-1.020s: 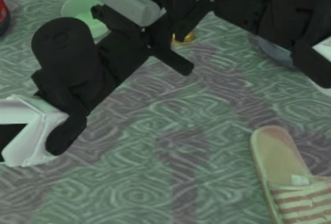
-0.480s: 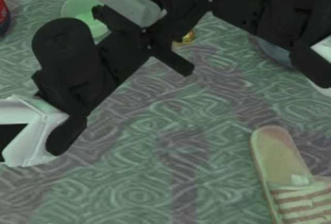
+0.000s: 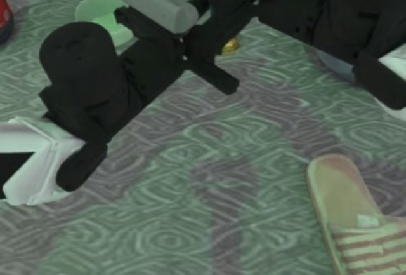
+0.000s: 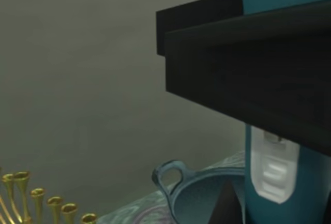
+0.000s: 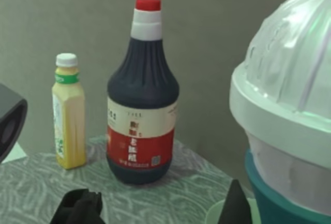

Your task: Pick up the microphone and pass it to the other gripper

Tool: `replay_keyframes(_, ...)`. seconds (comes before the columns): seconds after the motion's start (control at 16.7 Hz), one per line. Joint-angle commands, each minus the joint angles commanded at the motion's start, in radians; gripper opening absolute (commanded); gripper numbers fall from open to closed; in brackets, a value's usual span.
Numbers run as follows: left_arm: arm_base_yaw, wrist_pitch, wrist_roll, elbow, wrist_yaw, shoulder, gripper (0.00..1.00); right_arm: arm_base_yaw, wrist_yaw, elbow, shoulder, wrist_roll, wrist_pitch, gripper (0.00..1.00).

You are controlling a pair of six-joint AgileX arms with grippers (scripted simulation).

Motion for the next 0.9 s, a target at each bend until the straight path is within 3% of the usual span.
replay_keyframes(0.54,0.000,0.000,0.000,0.000,0.000,0.000,0.00,0.000,0.000,0.000,0.000,0.000,0.000,0.00)
replay_keyframes(0.9,0.000,0.000,0.000,0.000,0.000,0.000,0.45,0.000,0.000,0.000,0.000,0.000,0.000,0.00)
